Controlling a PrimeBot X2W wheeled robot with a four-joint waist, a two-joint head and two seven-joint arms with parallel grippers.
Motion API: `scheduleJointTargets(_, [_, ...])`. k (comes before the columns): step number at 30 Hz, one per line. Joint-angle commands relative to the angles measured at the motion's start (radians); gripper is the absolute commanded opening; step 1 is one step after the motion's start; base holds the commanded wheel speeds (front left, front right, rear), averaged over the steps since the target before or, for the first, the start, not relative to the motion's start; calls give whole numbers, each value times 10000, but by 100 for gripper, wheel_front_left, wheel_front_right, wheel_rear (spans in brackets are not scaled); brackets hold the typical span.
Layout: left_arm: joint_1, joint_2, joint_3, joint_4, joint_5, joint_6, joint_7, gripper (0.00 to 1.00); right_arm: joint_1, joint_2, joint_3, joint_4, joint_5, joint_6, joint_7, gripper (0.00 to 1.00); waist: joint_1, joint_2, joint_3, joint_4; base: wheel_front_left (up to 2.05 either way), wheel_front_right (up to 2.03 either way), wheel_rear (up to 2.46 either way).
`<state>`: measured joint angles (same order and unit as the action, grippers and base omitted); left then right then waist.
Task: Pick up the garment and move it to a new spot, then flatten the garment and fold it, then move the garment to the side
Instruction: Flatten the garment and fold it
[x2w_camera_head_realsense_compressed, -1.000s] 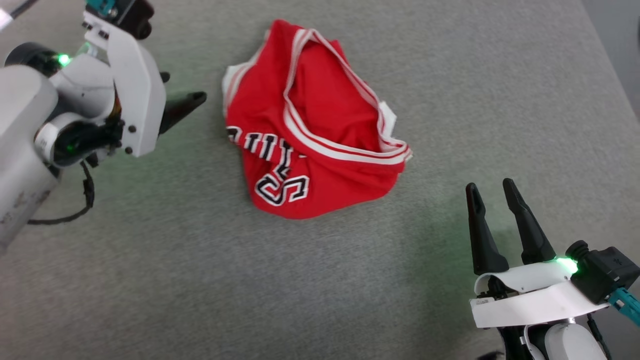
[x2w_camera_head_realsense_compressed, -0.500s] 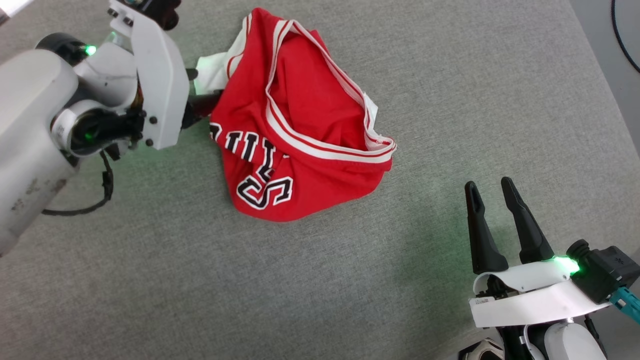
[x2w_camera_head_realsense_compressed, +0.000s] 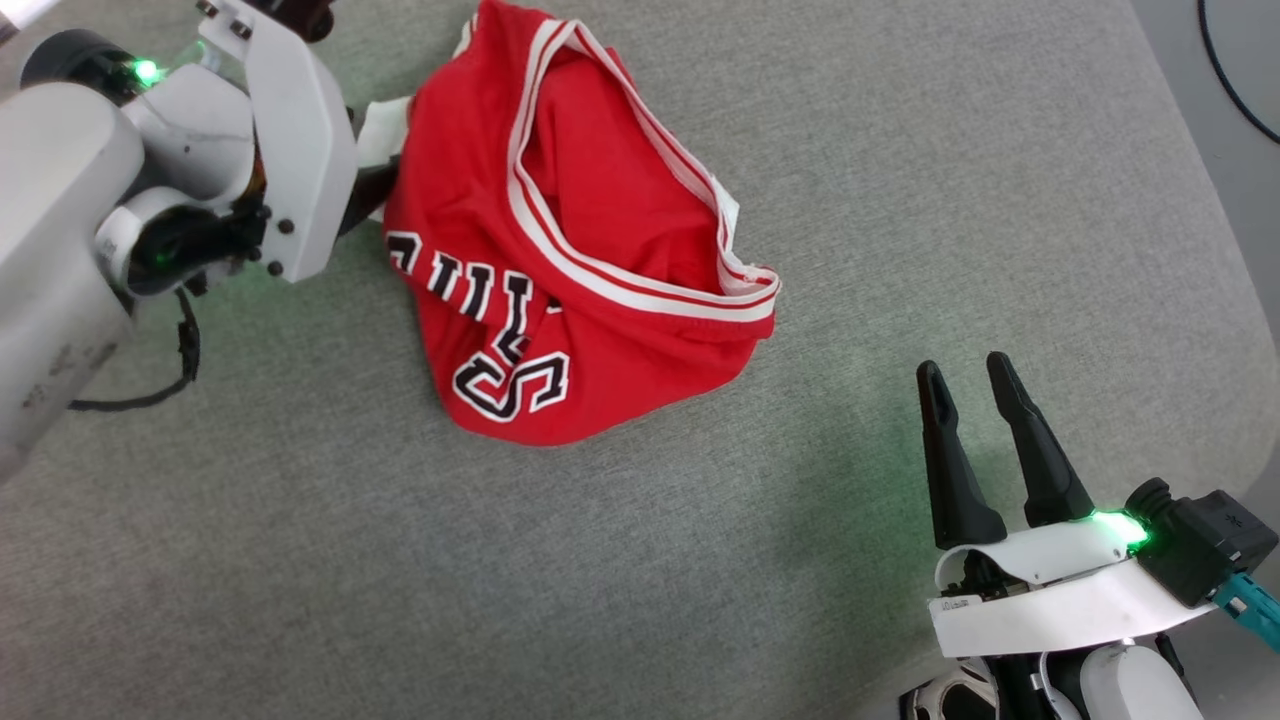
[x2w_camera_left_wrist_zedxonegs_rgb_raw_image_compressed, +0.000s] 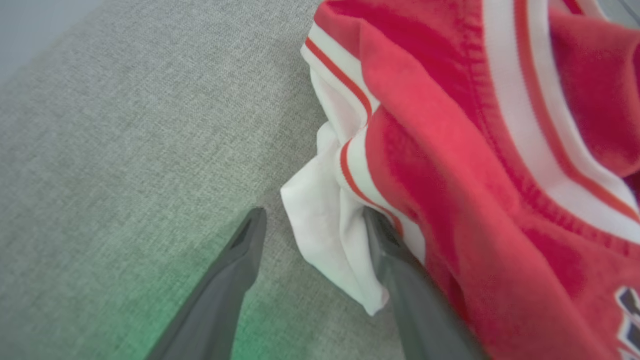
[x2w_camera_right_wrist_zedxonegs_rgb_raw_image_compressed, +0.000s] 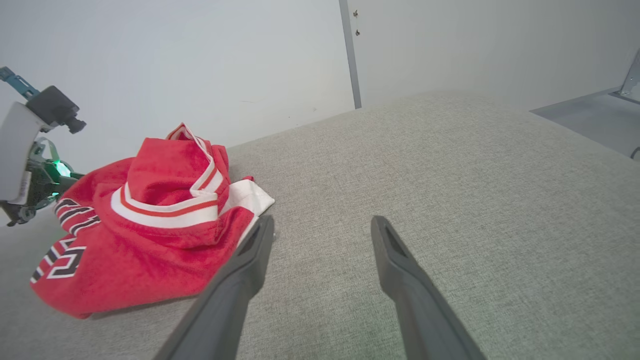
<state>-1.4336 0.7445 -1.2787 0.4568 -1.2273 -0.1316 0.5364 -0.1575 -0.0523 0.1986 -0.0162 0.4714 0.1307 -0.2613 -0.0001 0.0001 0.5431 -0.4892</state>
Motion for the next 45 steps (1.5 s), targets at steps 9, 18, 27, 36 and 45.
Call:
scheduleJointTargets(9, [414, -89, -68, -119, -516, 19, 681, 9, 9, 25, 20, 11, 105, 1, -52, 100, 1, -1, -40, -86, 0, 0, 0])
scheduleJointTargets(18, [-27, -254, -21, -348, -804, 19, 344, 0, -37, 22, -329, 120, -209, 1, -52, 100, 1, -1, -410, 627, 0, 0, 0])
scheduleJointTargets(27, [-11, -191, -23, -576, -1348, 19, -450, 0, -165, 16, -677, 569, -909, 1, -52, 100, 1, -1, -1526, 2228, 0, 0, 0])
scheduleJointTargets(36, [655, 492, -33, -497, -1976, 19, -183, 0, -1, 11, -874, 922, -1346, 1, -52, 100, 1, -1, -2255, 3218, 0, 0, 0])
scheduleJointTargets(45, [2221, 923, -19, 219, -2656, 19, -763, 0, 204, 13, -990, 997, -1563, 1, -52, 100, 1, -1, -2451, 3679, 0, 0, 0])
